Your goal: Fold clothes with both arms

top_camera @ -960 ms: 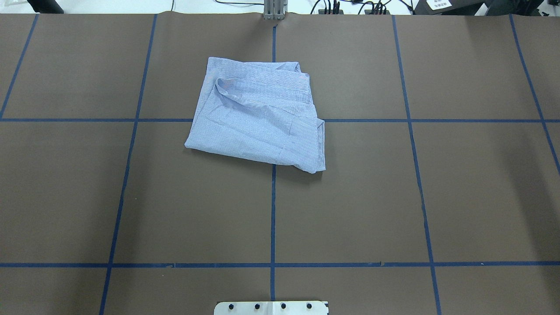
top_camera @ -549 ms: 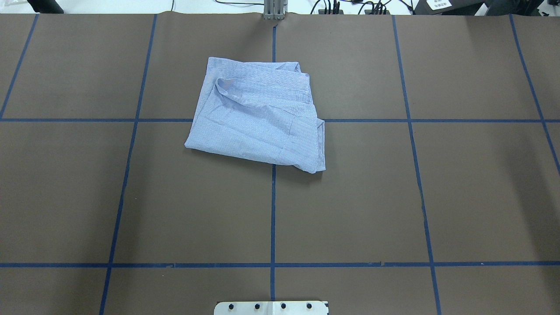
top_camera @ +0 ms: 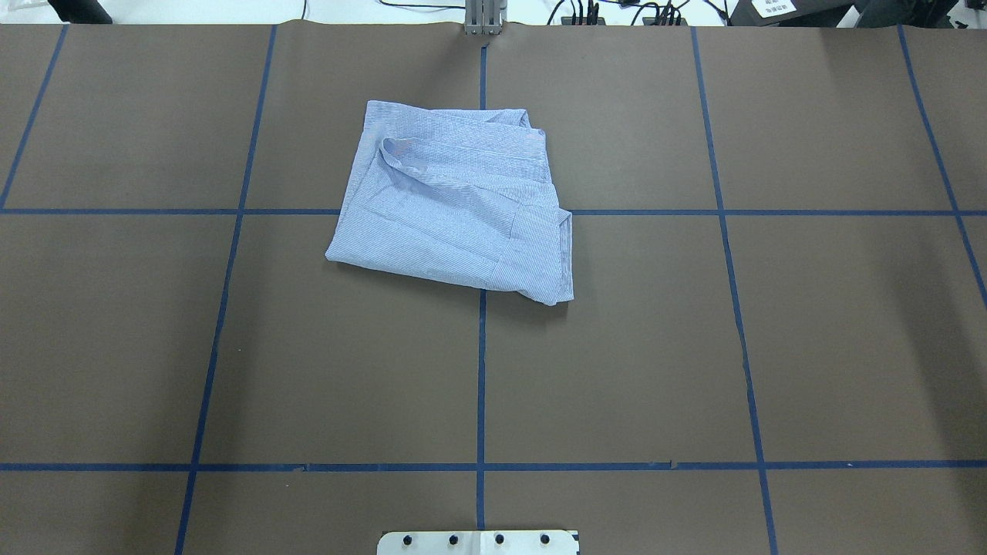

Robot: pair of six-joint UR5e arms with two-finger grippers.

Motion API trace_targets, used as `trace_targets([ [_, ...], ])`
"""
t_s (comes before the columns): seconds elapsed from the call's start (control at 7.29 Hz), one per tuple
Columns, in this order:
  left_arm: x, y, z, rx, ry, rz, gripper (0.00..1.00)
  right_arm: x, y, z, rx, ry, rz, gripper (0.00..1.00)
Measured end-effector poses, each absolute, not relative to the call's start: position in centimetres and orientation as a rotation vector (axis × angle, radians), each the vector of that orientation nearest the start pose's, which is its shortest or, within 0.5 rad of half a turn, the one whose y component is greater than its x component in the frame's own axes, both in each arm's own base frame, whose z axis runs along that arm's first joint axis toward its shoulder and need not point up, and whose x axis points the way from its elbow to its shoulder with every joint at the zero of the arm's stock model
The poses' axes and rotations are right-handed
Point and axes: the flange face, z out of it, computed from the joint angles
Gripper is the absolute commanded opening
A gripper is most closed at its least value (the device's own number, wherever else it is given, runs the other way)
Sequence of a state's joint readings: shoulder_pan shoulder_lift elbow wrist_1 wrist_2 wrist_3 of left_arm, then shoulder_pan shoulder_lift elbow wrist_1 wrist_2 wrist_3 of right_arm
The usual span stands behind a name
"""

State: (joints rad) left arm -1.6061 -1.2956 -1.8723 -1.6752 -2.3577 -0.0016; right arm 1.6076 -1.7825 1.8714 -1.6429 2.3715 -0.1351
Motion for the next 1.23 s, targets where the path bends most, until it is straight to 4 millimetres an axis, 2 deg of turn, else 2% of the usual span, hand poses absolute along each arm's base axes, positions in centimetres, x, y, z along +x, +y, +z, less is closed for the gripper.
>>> trace_targets([
  [1.23, -7.60, -38.33, 61.34, 0.147, 0.783, 0.022, 1.00, 7.50, -39.64, 61.10, 0.082, -0.818, -0.099, 1.00],
])
